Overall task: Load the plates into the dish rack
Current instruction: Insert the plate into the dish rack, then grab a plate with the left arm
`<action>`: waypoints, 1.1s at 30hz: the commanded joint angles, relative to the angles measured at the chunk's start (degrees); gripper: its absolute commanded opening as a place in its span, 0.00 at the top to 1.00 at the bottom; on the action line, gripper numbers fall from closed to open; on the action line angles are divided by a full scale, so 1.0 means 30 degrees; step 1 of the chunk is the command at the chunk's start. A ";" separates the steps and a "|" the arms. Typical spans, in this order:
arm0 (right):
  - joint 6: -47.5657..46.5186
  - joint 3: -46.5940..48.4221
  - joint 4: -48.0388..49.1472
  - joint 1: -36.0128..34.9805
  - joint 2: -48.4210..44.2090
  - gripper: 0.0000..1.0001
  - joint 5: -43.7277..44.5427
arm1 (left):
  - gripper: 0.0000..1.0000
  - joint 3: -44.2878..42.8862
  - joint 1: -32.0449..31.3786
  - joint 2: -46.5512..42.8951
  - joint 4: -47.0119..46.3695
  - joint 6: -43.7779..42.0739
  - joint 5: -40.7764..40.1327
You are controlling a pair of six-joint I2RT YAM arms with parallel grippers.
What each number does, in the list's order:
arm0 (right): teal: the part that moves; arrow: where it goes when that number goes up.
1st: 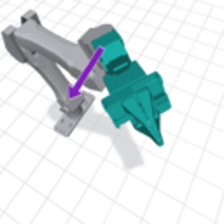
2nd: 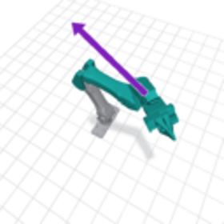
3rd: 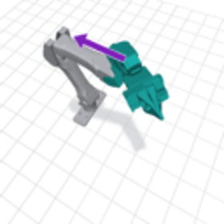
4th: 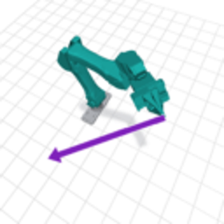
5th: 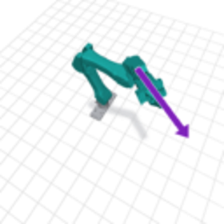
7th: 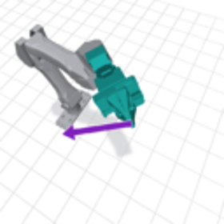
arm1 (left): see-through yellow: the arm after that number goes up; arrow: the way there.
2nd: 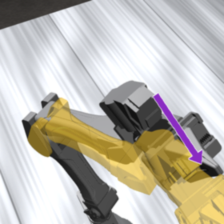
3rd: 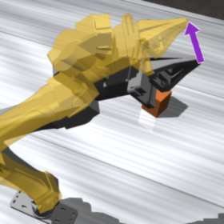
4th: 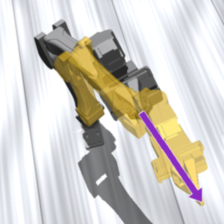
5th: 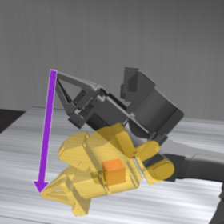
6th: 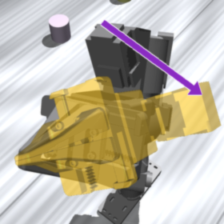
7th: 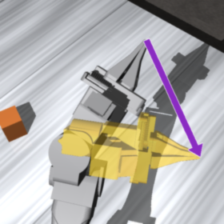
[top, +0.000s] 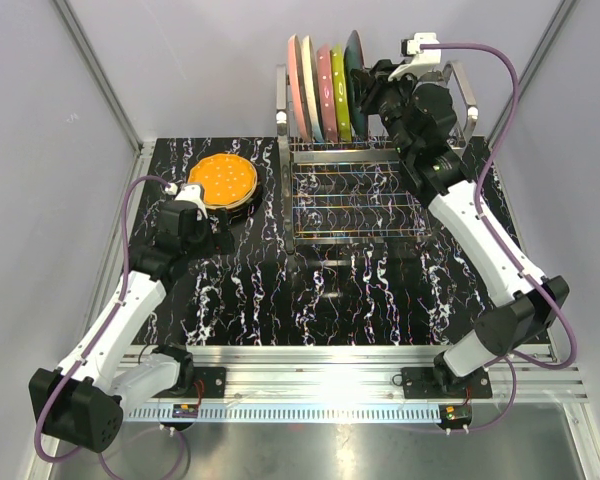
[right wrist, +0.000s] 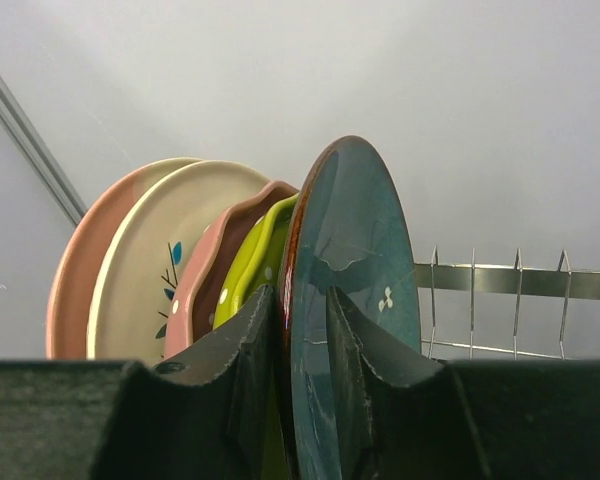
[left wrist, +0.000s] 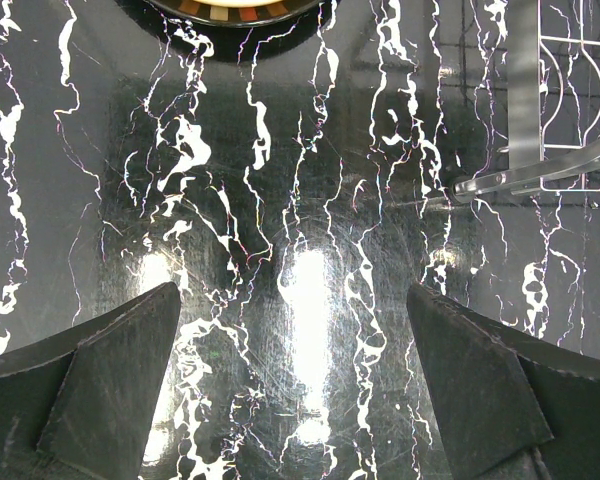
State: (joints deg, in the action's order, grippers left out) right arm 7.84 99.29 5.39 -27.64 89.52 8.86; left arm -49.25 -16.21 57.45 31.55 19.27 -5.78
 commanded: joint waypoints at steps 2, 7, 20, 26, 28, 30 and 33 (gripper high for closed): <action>0.0025 0.0303 0.1281 0.0101 -0.1039 0.65 -0.0200 | 0.01 -0.0486 0.0100 -0.0254 -0.0761 -0.0182 0.0345; 0.0288 0.0274 0.1163 0.0072 -0.1127 0.63 -0.0580 | 0.01 -0.0457 0.0100 -0.0312 -0.0761 -0.0182 0.0374; 0.0845 0.0537 0.1017 0.0101 -0.1625 0.58 -0.1167 | 0.01 -0.0427 0.0100 -0.0312 -0.0761 -0.0153 0.0433; 0.1138 0.0771 0.0841 0.0101 -0.1918 0.56 -0.1314 | 0.01 -0.0398 0.0100 -0.0342 -0.0732 -0.0153 0.0374; 0.1284 0.0860 0.0754 0.0101 -0.2181 0.55 -0.1430 | 0.01 -0.0398 0.0100 -0.0312 -0.0731 -0.0153 0.0316; 0.1343 0.0948 0.0636 0.0101 -0.2445 0.54 -0.1489 | 0.01 -0.0369 0.0100 -0.0342 -0.0761 -0.0153 0.0287; 0.1402 0.1036 0.0373 0.0101 -0.2943 0.53 -0.1840 | 0.01 -0.0369 0.0100 -0.0342 -0.0732 -0.0123 0.0228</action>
State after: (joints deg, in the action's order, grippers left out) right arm 11.11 99.66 4.95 -27.62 84.12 5.17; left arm -49.25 -16.21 57.45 31.55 19.27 -5.56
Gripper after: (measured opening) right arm 0.469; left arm 0.988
